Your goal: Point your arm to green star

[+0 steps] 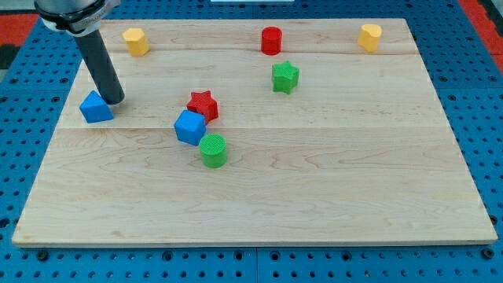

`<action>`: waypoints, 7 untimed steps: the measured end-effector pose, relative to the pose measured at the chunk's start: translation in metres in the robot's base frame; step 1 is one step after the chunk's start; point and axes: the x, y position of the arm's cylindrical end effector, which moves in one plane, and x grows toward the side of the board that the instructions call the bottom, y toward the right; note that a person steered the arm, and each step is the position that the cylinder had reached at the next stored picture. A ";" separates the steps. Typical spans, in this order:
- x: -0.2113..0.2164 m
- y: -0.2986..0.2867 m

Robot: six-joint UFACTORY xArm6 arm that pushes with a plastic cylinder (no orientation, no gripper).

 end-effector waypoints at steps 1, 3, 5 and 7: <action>0.000 0.002; 0.000 0.006; 0.000 0.036; -0.003 0.061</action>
